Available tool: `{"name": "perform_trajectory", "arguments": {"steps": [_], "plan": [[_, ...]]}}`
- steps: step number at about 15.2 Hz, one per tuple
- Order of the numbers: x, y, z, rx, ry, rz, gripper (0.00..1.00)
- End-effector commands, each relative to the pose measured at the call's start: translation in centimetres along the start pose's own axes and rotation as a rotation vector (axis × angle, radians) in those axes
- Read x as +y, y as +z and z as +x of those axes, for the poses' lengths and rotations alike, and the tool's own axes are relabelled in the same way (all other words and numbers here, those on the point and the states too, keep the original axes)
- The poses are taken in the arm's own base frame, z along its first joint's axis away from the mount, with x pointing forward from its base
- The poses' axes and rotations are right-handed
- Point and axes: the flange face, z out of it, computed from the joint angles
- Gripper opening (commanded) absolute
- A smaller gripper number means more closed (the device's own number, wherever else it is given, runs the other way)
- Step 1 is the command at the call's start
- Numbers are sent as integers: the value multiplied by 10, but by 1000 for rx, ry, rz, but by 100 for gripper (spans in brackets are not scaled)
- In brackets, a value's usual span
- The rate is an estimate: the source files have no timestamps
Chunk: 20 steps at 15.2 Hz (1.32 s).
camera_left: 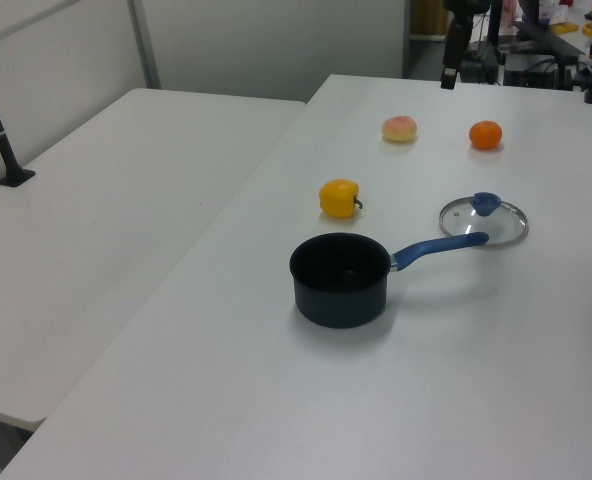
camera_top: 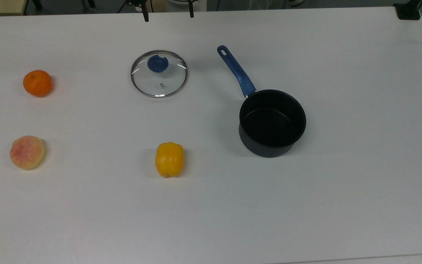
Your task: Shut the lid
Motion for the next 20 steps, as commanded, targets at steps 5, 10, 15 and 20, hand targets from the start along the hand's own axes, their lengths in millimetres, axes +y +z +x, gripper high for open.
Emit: {"name": "perform_trajectory", "arguments": {"steps": [5,10,15,20], "plan": [[7,-11,-10,-32,15,13,100],[14,-11,-14,-57,2,5,100],[17,-7,-20,-104,-93,16,100],[16,1,-29,-189,-86,-13,100]]}}
